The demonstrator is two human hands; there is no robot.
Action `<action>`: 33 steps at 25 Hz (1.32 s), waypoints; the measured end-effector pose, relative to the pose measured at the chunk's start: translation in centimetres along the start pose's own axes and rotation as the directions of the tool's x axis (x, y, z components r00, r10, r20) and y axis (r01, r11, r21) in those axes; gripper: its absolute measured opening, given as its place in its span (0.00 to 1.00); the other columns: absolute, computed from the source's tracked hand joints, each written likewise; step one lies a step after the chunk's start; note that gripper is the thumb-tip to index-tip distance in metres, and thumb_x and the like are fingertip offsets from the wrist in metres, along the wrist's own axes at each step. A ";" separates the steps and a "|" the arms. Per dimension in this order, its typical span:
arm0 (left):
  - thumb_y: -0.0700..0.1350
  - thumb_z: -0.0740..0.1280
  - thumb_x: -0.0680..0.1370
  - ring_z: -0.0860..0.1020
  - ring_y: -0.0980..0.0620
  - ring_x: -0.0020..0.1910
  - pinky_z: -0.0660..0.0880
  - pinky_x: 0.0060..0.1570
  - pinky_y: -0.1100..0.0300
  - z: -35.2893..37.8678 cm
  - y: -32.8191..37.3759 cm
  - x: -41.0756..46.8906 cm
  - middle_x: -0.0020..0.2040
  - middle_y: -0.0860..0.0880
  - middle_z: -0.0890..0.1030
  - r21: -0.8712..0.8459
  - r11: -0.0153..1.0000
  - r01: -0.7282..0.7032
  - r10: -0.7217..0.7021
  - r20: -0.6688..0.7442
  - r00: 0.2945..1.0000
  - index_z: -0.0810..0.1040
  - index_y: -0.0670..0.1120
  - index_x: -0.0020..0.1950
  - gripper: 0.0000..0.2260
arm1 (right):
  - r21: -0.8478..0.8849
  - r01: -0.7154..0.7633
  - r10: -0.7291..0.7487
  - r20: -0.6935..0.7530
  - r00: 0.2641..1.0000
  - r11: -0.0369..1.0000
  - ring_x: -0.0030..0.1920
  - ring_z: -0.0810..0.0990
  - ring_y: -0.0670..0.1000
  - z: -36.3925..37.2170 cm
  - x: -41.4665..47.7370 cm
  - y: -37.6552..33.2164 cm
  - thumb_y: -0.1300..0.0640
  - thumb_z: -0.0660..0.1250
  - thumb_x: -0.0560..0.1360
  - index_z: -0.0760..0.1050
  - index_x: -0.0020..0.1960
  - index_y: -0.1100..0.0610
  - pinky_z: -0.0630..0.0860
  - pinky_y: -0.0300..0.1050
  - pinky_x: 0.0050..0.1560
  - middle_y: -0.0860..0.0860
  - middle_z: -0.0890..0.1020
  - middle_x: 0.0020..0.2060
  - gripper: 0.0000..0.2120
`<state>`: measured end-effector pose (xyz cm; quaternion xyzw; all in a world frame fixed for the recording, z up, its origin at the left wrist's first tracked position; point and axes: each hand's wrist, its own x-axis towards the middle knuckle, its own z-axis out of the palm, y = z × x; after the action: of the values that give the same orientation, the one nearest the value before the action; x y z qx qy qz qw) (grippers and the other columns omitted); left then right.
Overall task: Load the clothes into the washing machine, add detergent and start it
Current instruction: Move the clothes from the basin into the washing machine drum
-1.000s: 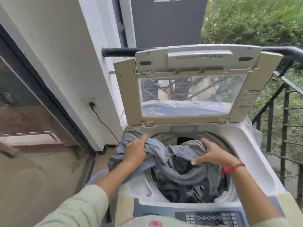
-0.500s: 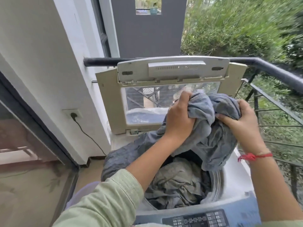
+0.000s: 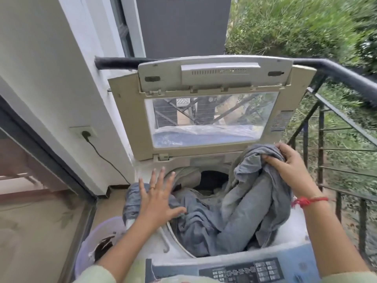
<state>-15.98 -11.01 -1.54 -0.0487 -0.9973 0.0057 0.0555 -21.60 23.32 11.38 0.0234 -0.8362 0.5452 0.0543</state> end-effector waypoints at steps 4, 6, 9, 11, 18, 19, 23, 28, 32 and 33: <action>0.54 0.65 0.73 0.76 0.43 0.61 0.57 0.67 0.37 1.5 -4.7 -0.1 0.60 0.43 0.78 -0.040 0.995 -0.097 0.100 0.086 0.991 0.79 0.53 0.49 0.09 | -0.010 0.051 -0.050 0.027 0.998 0.999 0.39 0.77 0.38 2.4 0.2 -0.4 0.64 0.67 0.75 0.75 0.48 0.58 0.72 0.29 0.41 0.50 0.80 0.41 0.04; 0.51 0.60 0.75 0.81 0.46 0.41 0.68 0.60 0.44 1.7 -3.6 -0.3 0.42 0.48 0.80 -0.095 0.987 -0.129 0.133 0.036 0.990 0.77 0.49 0.40 0.10 | 0.080 0.068 -0.068 -0.012 0.998 0.994 0.41 0.77 0.39 2.2 0.4 -1.3 0.64 0.65 0.76 0.74 0.50 0.60 0.73 0.33 0.45 0.49 0.79 0.42 0.03; 0.54 0.52 0.78 0.75 0.47 0.43 0.72 0.45 0.51 0.1 1.0 1.4 0.44 0.48 0.76 -0.421 0.906 -0.043 0.018 -0.062 0.998 0.74 0.46 0.46 0.16 | 0.203 0.092 -0.073 -0.097 0.993 0.975 0.47 0.78 0.49 0.6 0.4 -2.2 0.60 0.65 0.77 0.75 0.51 0.58 0.75 0.48 0.53 0.54 0.79 0.46 0.04; 0.54 0.51 0.78 0.74 0.47 0.44 0.71 0.44 0.53 -2.1 4.8 3.4 0.45 0.48 0.73 -0.642 0.761 -0.093 -0.003 -0.146 0.989 0.74 0.44 0.47 0.17 | 0.344 0.108 -0.068 -0.128 0.989 0.933 0.48 0.78 0.50 -0.9 0.0 -3.4 0.54 0.66 0.74 0.75 0.49 0.54 0.76 0.48 0.53 0.53 0.80 0.46 0.05; 0.51 0.53 0.80 0.69 0.59 0.44 0.65 0.46 0.71 -6.5 13.3 6.2 0.43 0.54 0.68 -0.888 0.394 -0.237 -0.125 -0.307 0.943 0.70 0.47 0.46 0.11 | 0.665 0.316 -0.127 -0.318 0.940 0.676 0.48 0.80 0.48 -6.2 -0.5 -8.2 0.60 0.57 0.80 0.74 0.52 0.53 0.78 0.45 0.55 0.50 0.81 0.48 0.07; 0.51 0.54 0.80 0.69 0.61 0.44 0.65 0.46 0.70 -5.0 13.5 5.8 0.43 0.53 0.69 -0.907 0.380 -0.180 -0.108 -0.237 0.966 0.69 0.48 0.45 0.10 | 0.669 0.297 -0.113 -0.304 0.946 0.682 0.50 0.80 0.49 -6.3 -0.4 -8.0 0.60 0.57 0.80 0.74 0.53 0.54 0.78 0.47 0.56 0.51 0.81 0.50 0.08; 0.50 0.61 0.79 0.75 0.45 0.57 0.69 0.54 0.54 1.5 11.8 2.3 0.56 0.41 0.77 -0.593 0.805 0.004 0.340 0.468 0.815 0.75 0.42 0.56 0.13 | 0.594 0.127 -0.020 -0.183 0.983 0.794 0.46 0.82 0.47 -5.0 -0.3 -5.8 0.58 0.59 0.79 0.75 0.51 0.52 0.80 0.42 0.47 0.49 0.83 0.46 0.06; 0.60 0.65 0.73 0.47 0.44 0.77 0.42 0.70 0.38 -1.0 3.5 0.6 0.76 0.46 0.56 -0.079 0.995 -0.058 0.079 0.303 0.950 0.61 0.53 0.73 0.31 | 0.437 -0.122 0.105 0.063 0.993 0.891 0.38 0.81 0.43 -1.8 -1.1 -1.4 0.52 0.68 0.71 0.76 0.46 0.53 0.78 0.36 0.38 0.47 0.83 0.38 0.07; 0.63 0.62 0.74 0.45 0.44 0.77 0.39 0.70 0.38 -2.8 -3.0 -1.0 0.77 0.45 0.55 0.105 0.994 -0.020 -0.030 0.455 0.890 0.67 0.55 0.69 0.25 | 0.360 -0.171 0.121 0.159 0.980 0.917 0.40 0.81 0.45 1.5 -1.0 -0.1 0.52 0.69 0.72 0.76 0.47 0.55 0.78 0.39 0.42 0.47 0.83 0.39 0.08; 0.59 0.60 0.77 0.49 0.46 0.77 0.40 0.71 0.39 -2.5 -3.2 -1.6 0.74 0.47 0.62 0.074 0.997 -0.008 -0.025 0.443 0.896 0.71 0.55 0.64 0.18 | 0.326 -0.155 0.108 0.158 0.981 0.932 0.41 0.80 0.46 2.2 -0.9 -0.1 0.58 0.66 0.75 0.76 0.47 0.56 0.77 0.39 0.44 0.48 0.83 0.39 0.02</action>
<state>-14.46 -14.32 0.85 -0.0397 -0.9829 0.0535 -0.1714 -20.88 21.29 10.51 0.0137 -0.7320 0.6797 -0.0450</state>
